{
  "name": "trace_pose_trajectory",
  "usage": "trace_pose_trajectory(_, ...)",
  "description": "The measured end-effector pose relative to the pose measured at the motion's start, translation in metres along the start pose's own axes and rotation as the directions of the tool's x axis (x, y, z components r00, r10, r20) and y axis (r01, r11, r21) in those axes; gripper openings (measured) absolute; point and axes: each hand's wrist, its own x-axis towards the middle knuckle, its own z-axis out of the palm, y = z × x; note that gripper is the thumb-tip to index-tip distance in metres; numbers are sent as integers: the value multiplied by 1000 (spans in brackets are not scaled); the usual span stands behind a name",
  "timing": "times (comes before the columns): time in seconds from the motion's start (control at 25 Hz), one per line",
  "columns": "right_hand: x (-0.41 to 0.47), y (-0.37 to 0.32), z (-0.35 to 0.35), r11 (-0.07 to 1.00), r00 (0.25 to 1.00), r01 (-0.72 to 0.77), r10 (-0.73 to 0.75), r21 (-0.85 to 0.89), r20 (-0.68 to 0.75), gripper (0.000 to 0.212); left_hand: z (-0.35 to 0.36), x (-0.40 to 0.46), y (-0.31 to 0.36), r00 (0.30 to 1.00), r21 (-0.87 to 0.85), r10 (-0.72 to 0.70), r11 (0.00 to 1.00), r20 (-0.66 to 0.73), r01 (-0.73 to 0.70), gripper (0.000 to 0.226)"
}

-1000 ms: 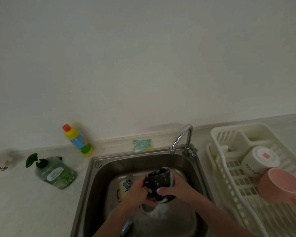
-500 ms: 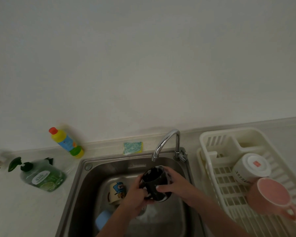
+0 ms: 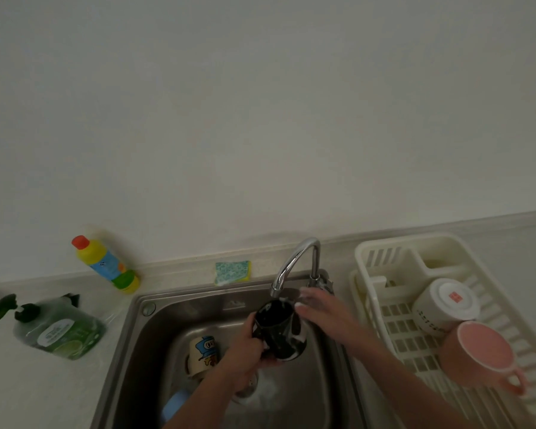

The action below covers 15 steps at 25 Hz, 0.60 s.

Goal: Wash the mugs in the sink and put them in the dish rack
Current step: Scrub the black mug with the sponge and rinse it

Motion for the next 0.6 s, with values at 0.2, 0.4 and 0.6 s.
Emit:
trace_pose_trajectory(0.2, 29, 10, -13, 819, 972, -91, -50, -566, -230, 58, -8, 4, 3, 990, 264, 138, 956, -23, -127, 64)
trace_pose_trajectory(0.4, 46, 23, -11, 784, 990, -131, 77, -607, -114, 53, -18, -1, 0, 995, 297, 104, 950, -13, -95, 62)
trace_pose_trajectory(0.6, 44, 26, -10, 761, 990, -64, -32, -646, -136, 48, -24, -6, -5, 995, 255, 95, 963, -22, -86, 62)
